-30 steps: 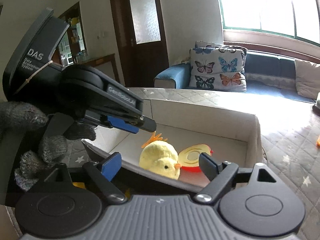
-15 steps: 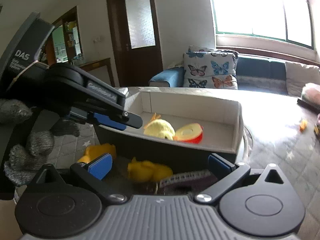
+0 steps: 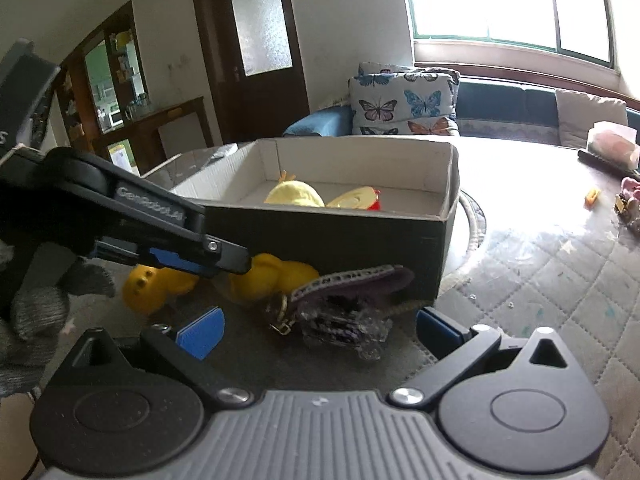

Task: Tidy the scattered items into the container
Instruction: 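Move both grippers down to the clear keychain with purple strap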

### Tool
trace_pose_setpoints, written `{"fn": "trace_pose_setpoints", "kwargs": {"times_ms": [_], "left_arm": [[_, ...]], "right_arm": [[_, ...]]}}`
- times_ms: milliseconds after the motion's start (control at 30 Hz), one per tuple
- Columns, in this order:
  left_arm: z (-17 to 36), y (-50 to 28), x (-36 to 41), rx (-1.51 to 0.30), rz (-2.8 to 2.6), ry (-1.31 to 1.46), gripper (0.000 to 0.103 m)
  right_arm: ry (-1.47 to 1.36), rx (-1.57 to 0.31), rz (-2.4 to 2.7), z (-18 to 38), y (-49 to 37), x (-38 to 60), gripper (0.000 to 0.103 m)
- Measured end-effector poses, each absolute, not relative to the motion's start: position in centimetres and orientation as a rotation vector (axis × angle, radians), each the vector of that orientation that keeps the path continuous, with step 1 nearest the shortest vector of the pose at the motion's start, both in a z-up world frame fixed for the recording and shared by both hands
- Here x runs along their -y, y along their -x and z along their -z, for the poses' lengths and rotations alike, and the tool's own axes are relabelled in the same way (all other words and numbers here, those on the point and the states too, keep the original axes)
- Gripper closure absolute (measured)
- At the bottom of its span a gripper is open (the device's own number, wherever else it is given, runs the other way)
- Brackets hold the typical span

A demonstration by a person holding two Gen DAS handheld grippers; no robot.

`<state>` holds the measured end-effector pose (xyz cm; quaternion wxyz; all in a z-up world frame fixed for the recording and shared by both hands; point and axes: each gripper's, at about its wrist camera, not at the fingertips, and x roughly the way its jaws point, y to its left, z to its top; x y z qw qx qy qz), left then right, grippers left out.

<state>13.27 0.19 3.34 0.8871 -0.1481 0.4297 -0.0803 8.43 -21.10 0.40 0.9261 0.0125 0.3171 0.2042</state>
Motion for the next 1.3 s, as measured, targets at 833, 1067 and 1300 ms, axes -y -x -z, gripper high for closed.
{"fn": "trace_pose_setpoints", "kwargs": {"times_ms": [833, 1067, 1300], "left_arm": [[-1.4, -12.9, 0.4, -0.975, 0.177, 0.334, 0.07], [-1.6, -12.8, 0.4, -0.978, 0.195, 0.355, 0.07], [-1.8, -12.8, 1.0, -0.986, 0.232, 0.373, 0.07]], "right_arm": [[-0.029, -0.689, -0.61, 1.0, -7.4, 20.7, 0.0], [0.028, -0.657, -0.597, 0.6, -6.2, 20.5, 0.0], [0.026, -0.672, -0.552, 1.2, -7.6, 20.6, 0.011]]}}
